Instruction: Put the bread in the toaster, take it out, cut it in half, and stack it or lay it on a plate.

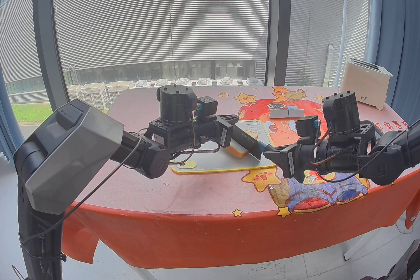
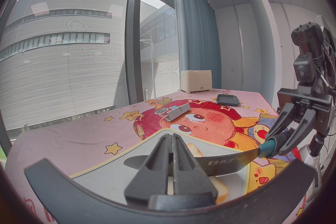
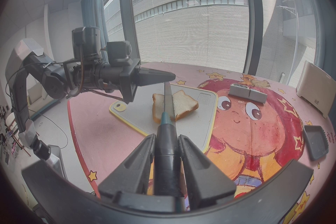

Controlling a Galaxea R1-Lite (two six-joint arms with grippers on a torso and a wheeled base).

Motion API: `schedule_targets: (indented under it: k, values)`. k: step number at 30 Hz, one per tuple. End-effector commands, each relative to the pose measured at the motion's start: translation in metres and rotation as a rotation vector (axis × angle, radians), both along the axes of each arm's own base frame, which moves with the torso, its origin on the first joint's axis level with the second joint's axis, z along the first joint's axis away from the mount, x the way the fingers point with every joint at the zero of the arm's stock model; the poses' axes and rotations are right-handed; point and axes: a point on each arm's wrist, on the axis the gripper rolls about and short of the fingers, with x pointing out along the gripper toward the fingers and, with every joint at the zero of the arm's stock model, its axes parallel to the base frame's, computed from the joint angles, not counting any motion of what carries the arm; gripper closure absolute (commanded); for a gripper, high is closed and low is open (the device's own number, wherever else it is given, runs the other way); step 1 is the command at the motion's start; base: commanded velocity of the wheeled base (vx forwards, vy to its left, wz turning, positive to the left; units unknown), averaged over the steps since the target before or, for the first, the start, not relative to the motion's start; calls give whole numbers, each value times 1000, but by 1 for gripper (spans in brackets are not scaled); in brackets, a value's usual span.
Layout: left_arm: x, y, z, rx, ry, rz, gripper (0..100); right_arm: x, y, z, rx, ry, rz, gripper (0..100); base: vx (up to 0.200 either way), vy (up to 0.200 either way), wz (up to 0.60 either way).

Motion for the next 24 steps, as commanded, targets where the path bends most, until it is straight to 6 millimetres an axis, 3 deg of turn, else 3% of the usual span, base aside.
schedule_targets:
  k: [1, 9, 17, 24]
  values:
    - [0, -1, -5, 7, 11, -3, 100, 1, 1, 3, 9, -10, 1, 100, 0, 0, 0]
    - [1, -3, -6, 8, 12, -1, 100, 1, 1, 3, 8, -9, 3, 100, 0, 0, 0]
    - [7, -4, -24, 24, 38, 5, 100, 2, 1, 3, 10, -13, 0, 100, 0, 0, 0]
    - [9, -6, -22, 16, 27, 5, 100, 3, 0, 4, 10, -11, -7, 100, 0, 0, 0]
